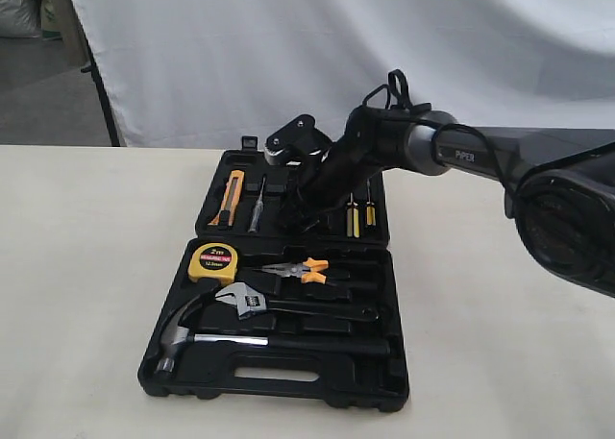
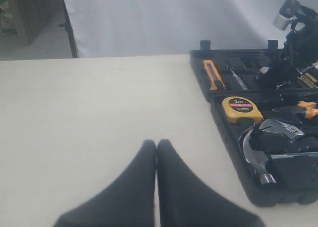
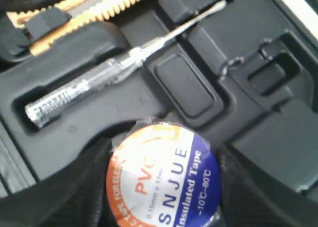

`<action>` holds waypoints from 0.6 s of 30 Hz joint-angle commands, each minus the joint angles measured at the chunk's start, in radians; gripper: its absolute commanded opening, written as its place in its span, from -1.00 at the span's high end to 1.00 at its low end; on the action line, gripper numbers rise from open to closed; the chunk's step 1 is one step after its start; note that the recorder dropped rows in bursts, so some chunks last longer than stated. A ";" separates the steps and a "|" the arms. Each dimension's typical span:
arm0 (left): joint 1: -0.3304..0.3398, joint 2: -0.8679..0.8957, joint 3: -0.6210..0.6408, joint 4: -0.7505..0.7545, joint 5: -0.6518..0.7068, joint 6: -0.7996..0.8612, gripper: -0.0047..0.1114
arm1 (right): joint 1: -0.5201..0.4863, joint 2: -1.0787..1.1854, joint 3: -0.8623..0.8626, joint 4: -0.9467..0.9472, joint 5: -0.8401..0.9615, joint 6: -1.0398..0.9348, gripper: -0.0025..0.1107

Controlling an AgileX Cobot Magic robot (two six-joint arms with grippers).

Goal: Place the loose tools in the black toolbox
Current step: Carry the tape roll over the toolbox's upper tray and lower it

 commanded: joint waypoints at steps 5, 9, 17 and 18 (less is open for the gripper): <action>-0.007 -0.001 0.003 -0.001 -0.001 -0.001 0.91 | -0.011 0.010 0.004 0.012 0.102 0.015 0.95; -0.007 -0.001 0.003 -0.001 -0.001 -0.001 0.91 | -0.011 0.010 0.004 0.032 0.102 0.015 0.95; -0.007 -0.001 0.003 -0.001 -0.001 -0.001 0.91 | -0.011 0.010 0.004 0.033 0.102 0.057 0.80; -0.007 -0.001 0.003 -0.001 -0.001 -0.001 0.91 | -0.011 0.010 0.004 0.033 0.102 0.057 0.73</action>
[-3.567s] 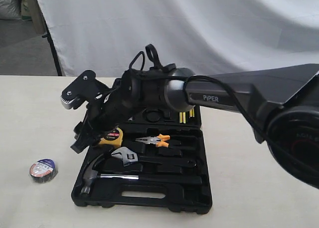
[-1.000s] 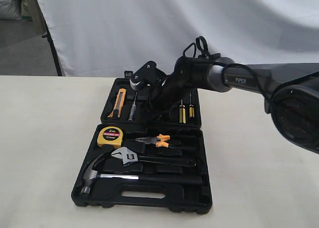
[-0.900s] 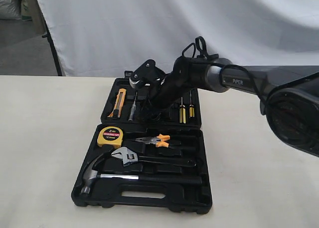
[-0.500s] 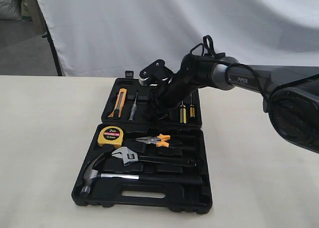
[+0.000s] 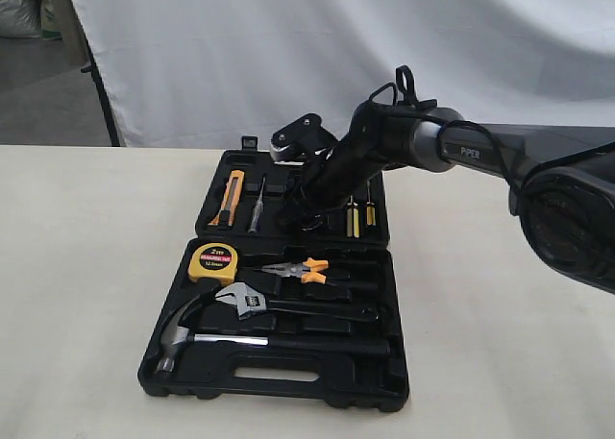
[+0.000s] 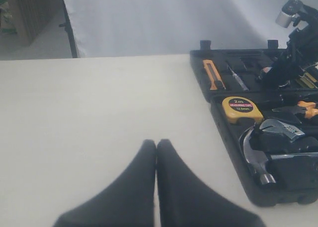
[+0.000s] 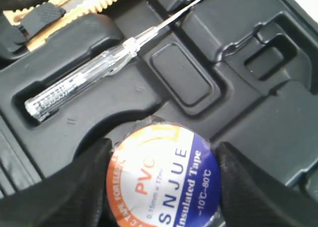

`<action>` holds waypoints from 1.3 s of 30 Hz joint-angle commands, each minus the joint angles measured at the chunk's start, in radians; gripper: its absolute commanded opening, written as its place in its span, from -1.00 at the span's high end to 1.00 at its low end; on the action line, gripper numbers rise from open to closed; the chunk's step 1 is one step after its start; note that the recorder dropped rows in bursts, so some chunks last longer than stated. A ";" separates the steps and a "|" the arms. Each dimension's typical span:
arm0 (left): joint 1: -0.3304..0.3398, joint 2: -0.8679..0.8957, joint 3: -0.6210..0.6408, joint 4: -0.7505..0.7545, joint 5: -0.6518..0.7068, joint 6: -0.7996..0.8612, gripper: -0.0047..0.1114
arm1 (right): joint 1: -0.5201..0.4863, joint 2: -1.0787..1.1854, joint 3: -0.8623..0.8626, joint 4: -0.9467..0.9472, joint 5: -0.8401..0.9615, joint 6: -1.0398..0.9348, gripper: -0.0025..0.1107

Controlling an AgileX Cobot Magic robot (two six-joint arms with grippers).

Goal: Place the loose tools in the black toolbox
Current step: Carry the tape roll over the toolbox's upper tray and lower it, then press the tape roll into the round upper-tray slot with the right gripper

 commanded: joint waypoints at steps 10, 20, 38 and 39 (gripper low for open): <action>-0.007 -0.001 0.003 -0.001 -0.001 -0.001 0.91 | 0.024 0.012 0.009 0.012 0.002 0.017 0.42; -0.007 -0.001 0.003 -0.001 -0.001 -0.001 0.91 | 0.053 0.012 0.004 -0.005 0.005 0.043 0.42; -0.007 -0.001 0.003 -0.001 -0.001 -0.001 0.91 | 0.051 -0.046 -0.006 -0.014 0.098 0.082 -0.18; -0.007 -0.001 0.003 -0.001 -0.001 -0.001 0.91 | 0.051 -0.058 -0.008 -0.014 0.098 0.082 -0.17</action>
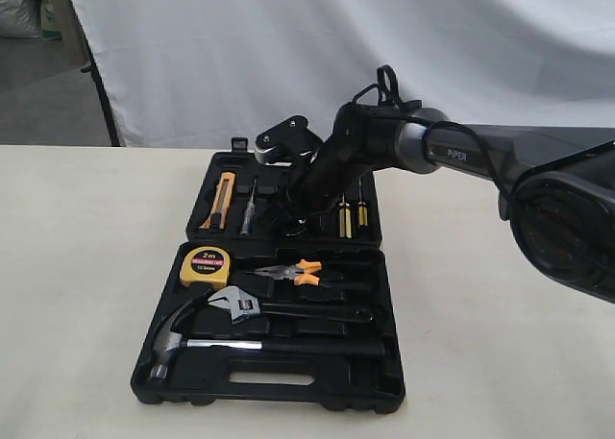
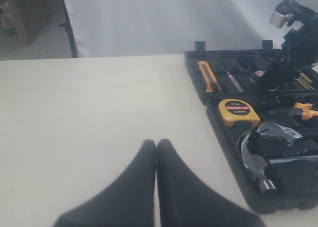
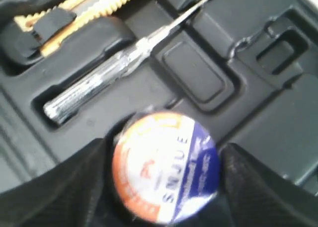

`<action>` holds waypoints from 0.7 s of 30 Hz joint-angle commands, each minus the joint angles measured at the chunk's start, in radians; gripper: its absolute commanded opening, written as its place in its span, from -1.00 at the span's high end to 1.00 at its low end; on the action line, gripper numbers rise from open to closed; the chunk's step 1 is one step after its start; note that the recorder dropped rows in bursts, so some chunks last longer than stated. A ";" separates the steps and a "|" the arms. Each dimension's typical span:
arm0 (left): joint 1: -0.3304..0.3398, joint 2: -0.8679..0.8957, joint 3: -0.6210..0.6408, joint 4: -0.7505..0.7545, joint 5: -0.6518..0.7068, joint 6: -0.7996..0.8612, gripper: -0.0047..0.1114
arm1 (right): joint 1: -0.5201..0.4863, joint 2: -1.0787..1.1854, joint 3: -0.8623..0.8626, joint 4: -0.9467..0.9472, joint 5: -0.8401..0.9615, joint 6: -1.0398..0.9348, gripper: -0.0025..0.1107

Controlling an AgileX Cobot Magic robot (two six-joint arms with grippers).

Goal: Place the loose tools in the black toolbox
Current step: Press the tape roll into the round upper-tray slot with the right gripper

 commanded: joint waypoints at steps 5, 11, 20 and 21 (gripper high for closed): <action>-0.007 -0.001 0.003 -0.001 -0.001 -0.001 0.91 | 0.005 -0.104 -0.007 0.012 0.044 0.005 -0.17; -0.007 -0.001 0.003 -0.001 -0.001 -0.001 0.91 | 0.005 -0.117 -0.007 -0.001 0.019 0.000 0.16; -0.007 -0.001 0.003 -0.001 -0.001 -0.001 0.91 | 0.005 -0.038 -0.007 -0.035 0.037 0.025 0.96; -0.007 -0.001 0.003 -0.001 -0.001 -0.001 0.91 | 0.005 -0.025 -0.007 -0.044 0.040 0.043 0.96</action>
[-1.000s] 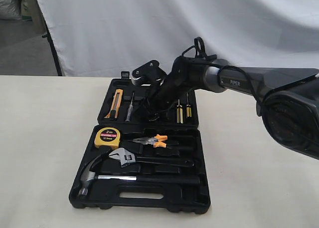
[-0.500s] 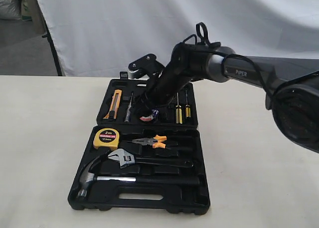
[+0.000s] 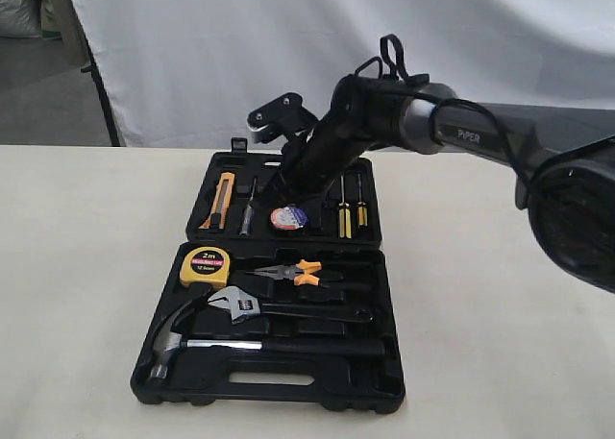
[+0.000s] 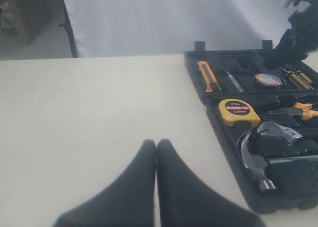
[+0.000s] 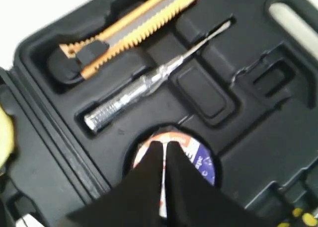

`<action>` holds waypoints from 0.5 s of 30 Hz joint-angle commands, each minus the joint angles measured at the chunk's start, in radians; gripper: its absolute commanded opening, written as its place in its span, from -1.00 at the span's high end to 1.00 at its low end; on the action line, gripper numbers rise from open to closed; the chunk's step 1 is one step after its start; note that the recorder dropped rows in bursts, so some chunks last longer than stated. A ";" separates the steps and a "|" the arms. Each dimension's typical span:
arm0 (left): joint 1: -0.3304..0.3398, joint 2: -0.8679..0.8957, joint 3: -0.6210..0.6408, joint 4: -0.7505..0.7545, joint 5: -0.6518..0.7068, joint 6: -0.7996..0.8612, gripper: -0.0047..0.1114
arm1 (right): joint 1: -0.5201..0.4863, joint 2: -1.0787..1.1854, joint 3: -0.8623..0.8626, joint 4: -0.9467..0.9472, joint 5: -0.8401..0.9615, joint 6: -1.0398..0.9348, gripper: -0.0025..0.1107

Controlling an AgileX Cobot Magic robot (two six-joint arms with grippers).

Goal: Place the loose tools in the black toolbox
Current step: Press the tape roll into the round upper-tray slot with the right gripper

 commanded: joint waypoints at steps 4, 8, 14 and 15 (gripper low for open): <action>-0.007 -0.001 0.003 -0.001 -0.001 -0.001 0.91 | 0.000 0.098 -0.003 -0.035 0.030 0.054 0.96; -0.007 -0.001 0.003 -0.001 -0.001 -0.001 0.91 | 0.000 0.137 -0.003 -0.035 0.045 0.054 0.96; -0.007 -0.001 0.003 -0.001 -0.001 -0.001 0.91 | 0.000 0.084 -0.003 -0.049 0.057 0.054 0.96; -0.007 -0.001 0.003 -0.001 -0.001 -0.001 0.91 | 0.000 0.063 -0.003 -0.052 0.057 0.054 0.96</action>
